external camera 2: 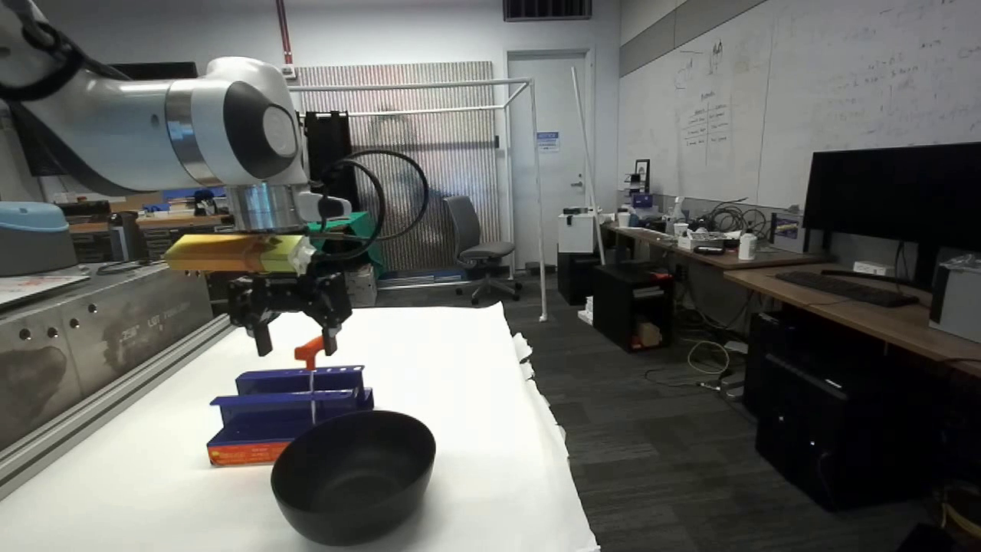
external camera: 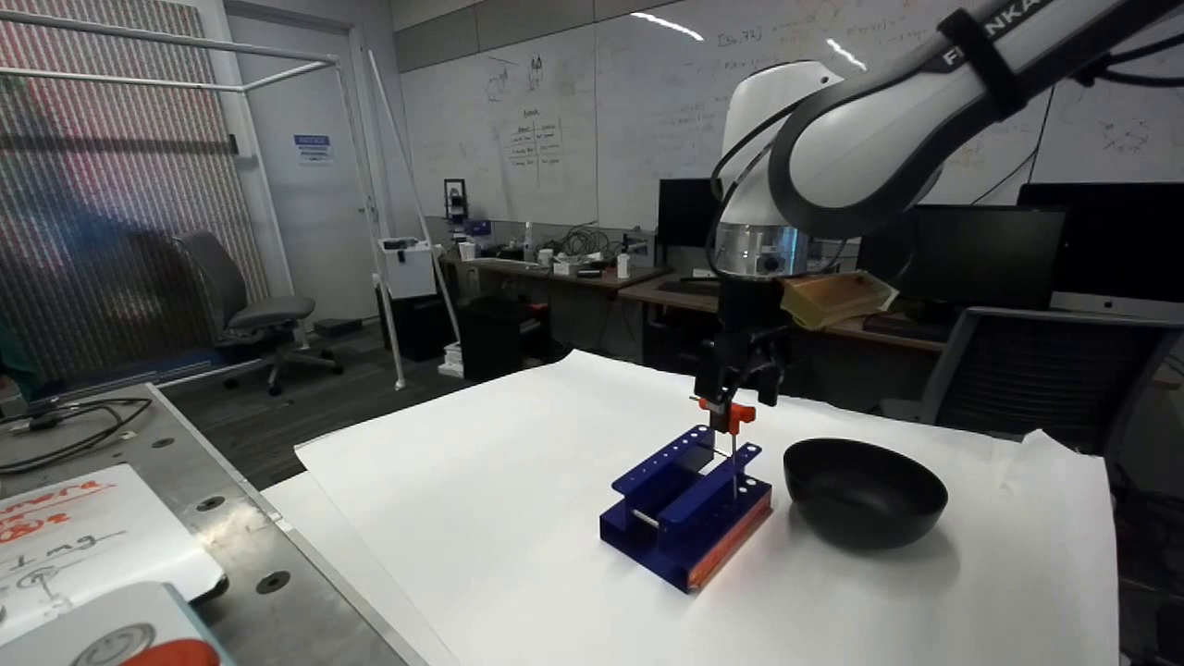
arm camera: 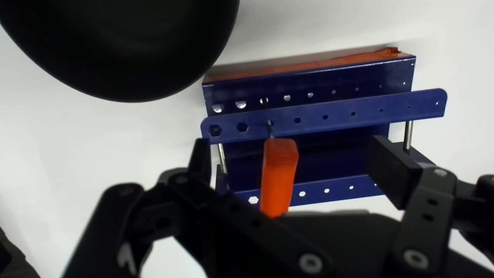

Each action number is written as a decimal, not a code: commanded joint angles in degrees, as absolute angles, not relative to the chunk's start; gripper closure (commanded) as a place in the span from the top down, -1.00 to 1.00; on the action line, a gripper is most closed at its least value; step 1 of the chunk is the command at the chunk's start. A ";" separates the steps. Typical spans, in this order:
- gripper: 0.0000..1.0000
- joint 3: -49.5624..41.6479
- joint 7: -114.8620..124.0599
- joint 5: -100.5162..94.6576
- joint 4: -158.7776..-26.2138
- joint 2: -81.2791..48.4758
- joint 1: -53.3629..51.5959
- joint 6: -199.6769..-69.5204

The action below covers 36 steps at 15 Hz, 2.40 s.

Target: Pick the orange object and put it in the bowl

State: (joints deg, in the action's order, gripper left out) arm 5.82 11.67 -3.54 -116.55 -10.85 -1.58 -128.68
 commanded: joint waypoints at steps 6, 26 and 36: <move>0.17 3.59 11.27 -4.21 -108.62 -19.08 -3.84 -128.20; -0.92 2.07 9.57 -7.74 -111.58 -1.58 -3.43 -111.71; -0.92 2.15 14.99 -19.11 -118.52 -3.21 -2.51 -107.81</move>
